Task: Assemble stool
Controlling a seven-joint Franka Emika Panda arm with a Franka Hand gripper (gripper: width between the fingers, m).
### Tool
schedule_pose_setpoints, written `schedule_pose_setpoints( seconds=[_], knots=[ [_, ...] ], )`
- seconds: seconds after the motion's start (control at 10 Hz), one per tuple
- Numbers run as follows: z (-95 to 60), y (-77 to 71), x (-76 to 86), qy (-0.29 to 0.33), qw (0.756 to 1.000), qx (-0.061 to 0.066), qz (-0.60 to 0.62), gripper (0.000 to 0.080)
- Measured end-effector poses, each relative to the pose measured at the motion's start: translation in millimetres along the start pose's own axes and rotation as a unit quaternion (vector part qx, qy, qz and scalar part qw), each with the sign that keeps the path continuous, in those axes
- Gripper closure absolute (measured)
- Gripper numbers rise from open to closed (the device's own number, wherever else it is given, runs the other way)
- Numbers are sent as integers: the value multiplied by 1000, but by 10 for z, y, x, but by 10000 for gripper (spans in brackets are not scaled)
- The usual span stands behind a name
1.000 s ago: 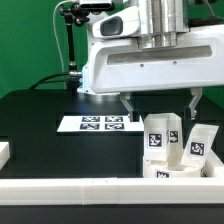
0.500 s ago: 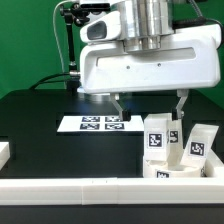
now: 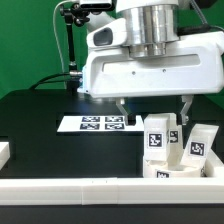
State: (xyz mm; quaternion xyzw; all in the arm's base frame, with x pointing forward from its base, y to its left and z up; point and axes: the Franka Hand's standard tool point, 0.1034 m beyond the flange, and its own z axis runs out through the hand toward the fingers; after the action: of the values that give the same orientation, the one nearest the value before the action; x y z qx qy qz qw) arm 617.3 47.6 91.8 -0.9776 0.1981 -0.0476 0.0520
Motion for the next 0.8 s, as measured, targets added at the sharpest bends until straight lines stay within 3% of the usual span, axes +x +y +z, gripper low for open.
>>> schedule_pose_setpoints(
  seconds=[0.1,0.3,0.4,0.8],
  knots=[
    [19,-20,-23,-2,1000,-1,-2,150],
    [36,-21,-34,-3,1000,-2,-3,410],
    [38,-21,-32,-2,1000,-2,-3,462],
    [37,-17,-29,-2,1000,-1,5,461]
  ],
)
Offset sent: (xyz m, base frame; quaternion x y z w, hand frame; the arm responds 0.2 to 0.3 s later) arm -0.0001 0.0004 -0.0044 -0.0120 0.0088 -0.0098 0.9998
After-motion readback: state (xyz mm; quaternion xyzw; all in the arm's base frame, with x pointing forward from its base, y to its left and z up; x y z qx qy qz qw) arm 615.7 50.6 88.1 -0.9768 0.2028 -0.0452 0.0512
